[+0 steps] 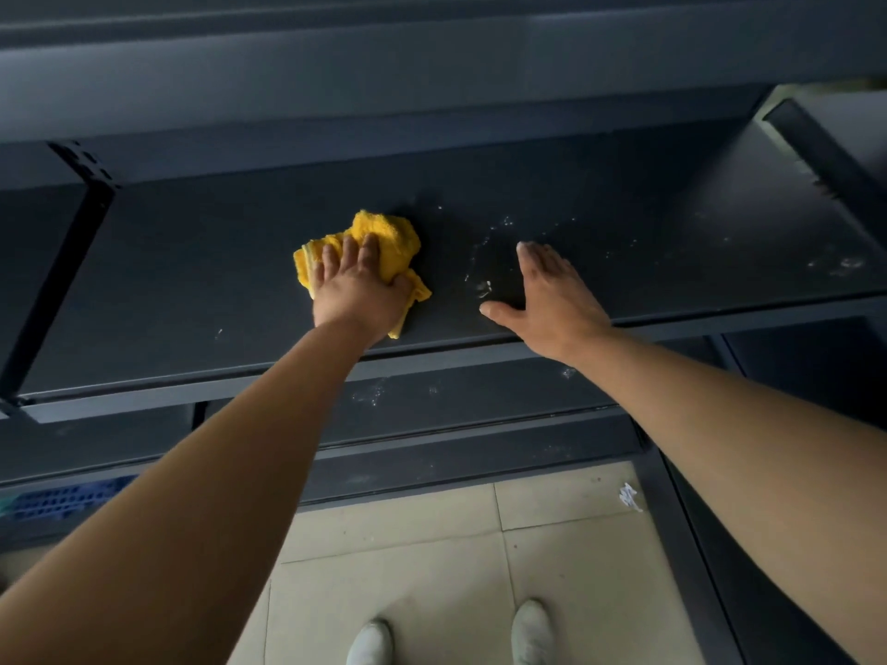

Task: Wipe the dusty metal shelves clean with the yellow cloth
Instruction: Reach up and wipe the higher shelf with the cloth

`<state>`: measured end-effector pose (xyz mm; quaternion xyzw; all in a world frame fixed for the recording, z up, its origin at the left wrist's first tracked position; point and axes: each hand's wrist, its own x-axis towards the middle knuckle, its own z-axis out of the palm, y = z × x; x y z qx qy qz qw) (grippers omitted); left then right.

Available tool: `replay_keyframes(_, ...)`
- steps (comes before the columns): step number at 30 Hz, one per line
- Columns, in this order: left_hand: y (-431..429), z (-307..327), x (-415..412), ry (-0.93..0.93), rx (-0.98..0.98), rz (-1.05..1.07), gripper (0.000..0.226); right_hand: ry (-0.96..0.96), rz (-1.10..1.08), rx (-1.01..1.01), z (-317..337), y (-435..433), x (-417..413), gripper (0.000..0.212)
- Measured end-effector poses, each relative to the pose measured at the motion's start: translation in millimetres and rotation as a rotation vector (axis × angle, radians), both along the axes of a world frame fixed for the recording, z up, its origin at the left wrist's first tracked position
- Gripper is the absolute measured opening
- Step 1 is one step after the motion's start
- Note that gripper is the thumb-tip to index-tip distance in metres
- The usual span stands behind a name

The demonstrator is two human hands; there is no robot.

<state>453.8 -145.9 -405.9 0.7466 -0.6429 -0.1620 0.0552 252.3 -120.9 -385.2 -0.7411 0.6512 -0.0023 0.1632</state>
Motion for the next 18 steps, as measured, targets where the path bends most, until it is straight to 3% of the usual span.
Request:
replay_keyframes(5,-9,-1,-31,0.0,-0.019,-0.114,0.069,-0.028,0.008,-0.009,-1,-7,-2,0.092)
replay_keyframes(13,-56,-5,2,0.039,-0.041,0.152,0.071,-0.046,-0.035,0.044,0,-17,-19,0.101)
replay_keyframes(18,-89,-4,-14,0.037,0.001,0.088,0.074,-0.06,-0.023,0.082,3,-23,-24,0.105)
